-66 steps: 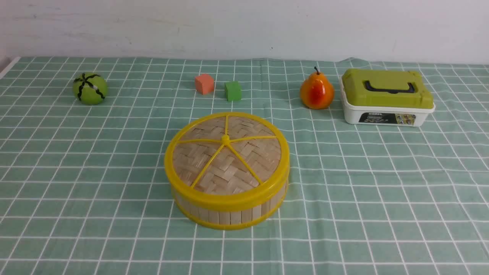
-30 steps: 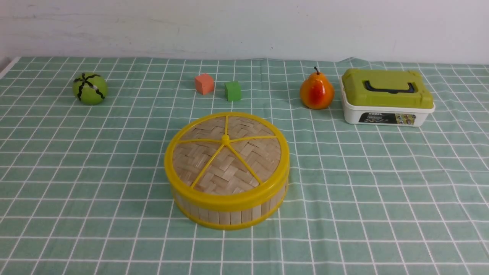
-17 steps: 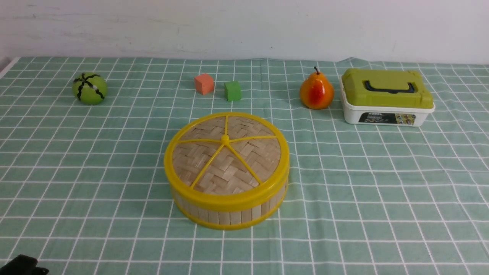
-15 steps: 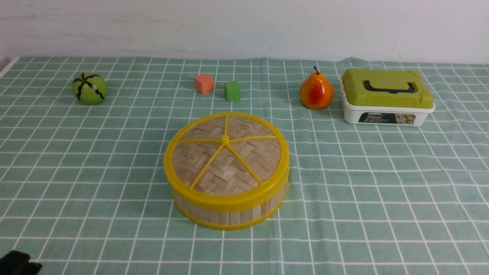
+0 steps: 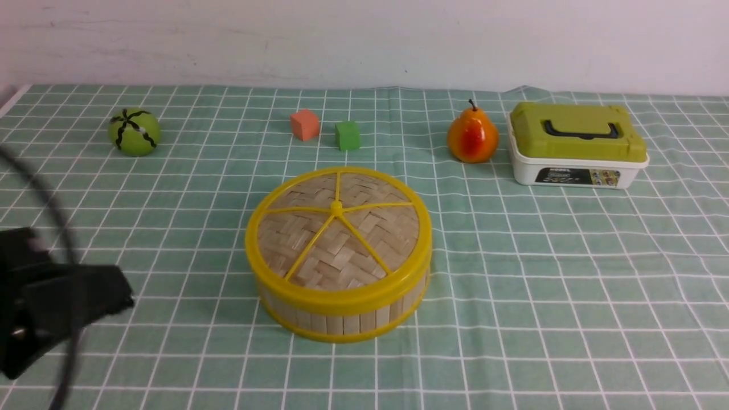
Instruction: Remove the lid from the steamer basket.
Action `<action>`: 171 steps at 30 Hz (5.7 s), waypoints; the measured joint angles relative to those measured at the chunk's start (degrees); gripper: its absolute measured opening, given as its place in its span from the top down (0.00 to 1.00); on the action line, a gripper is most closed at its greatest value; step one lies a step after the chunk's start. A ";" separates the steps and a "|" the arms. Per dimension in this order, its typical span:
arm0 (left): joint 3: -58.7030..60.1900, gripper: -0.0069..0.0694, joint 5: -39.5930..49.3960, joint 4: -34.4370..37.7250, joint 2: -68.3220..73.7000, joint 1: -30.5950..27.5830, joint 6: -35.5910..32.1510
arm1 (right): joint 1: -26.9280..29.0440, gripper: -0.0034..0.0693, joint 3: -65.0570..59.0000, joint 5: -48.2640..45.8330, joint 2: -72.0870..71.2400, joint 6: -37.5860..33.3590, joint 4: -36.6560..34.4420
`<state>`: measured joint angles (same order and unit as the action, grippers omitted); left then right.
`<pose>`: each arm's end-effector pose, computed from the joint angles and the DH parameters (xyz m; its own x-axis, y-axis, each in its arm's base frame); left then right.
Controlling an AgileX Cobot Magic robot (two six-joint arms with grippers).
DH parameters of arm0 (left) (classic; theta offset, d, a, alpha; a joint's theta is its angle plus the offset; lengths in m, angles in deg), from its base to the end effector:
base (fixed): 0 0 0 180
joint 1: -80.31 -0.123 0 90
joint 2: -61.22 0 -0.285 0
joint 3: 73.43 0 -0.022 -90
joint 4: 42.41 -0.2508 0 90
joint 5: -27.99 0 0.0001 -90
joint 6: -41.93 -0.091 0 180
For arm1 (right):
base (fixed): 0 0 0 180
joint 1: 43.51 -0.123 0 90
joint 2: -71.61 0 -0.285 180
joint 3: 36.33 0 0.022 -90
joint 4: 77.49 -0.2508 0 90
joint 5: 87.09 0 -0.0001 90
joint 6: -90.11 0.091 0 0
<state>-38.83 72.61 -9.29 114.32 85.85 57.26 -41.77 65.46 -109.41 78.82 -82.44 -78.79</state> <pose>0.1413 -0.0488 0.3320 -0.7141 -0.5300 -0.4573 -0.0893 0.7169 -0.6915 0.0521 -0.0008 0.1729 -0.2977 0.1596 -0.9412 0.0677 0.9870 0.1459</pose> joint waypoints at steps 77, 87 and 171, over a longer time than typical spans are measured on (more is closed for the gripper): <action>-80.16 0.76 26.56 -32.68 81.39 21.39 8.30 | 0.00 0.62 0.00 0.00 0.00 0.00 0.00; -80.00 0.76 26.61 -33.55 76.43 21.34 8.30 | 0.00 0.62 0.00 0.00 0.00 0.00 0.00; -5.51 0.93 -2.65 -1.94 -3.37 -5.45 -19.49 | 0.00 0.62 0.00 0.00 0.00 0.00 0.00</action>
<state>-44.34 69.96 -11.23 110.95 80.40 37.77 -41.77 65.46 -109.41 78.82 -82.44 -78.79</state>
